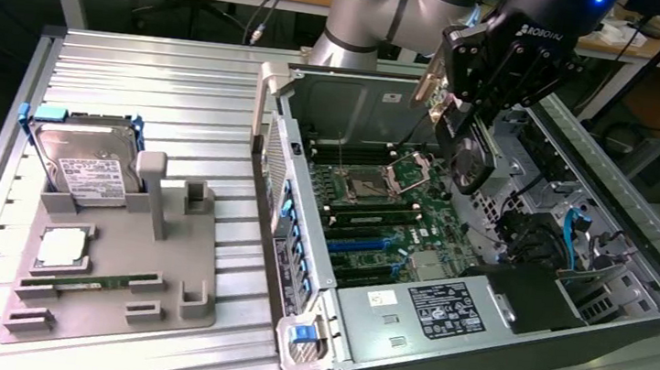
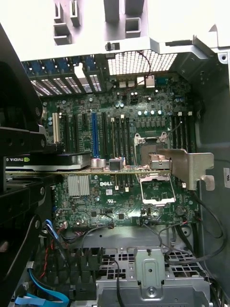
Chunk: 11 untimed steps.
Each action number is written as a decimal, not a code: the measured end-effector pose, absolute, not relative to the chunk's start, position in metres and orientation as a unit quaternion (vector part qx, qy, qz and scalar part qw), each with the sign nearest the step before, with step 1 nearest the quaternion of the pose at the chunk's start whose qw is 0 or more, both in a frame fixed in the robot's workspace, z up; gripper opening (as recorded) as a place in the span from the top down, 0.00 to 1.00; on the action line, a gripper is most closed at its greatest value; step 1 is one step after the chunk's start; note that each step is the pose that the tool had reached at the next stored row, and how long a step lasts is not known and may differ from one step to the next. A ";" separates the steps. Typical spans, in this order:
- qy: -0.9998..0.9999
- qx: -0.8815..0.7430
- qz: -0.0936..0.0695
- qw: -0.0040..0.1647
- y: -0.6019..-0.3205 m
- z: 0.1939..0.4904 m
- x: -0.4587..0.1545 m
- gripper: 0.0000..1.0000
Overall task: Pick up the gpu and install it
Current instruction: 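Insert the gpu into the slot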
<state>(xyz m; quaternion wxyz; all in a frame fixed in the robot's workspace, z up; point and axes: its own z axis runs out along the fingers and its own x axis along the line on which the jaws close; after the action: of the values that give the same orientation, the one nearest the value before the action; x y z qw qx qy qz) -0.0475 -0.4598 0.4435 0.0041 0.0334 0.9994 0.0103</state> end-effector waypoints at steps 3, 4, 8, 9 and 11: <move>0.999 0.033 0.010 0.004 -0.460 0.443 -0.047 0.73; 0.999 0.032 0.010 0.004 -0.460 0.443 -0.047 0.73; 0.999 0.031 0.010 0.004 -0.460 0.443 -0.047 0.73; 0.999 0.031 0.010 0.004 -0.460 0.443 -0.047 0.73; 0.999 0.031 0.010 0.004 -0.460 0.443 -0.047 0.73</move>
<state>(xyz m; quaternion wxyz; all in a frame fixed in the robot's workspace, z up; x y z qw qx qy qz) -0.0475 -0.4598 0.4435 0.0041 0.0306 0.9995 0.0103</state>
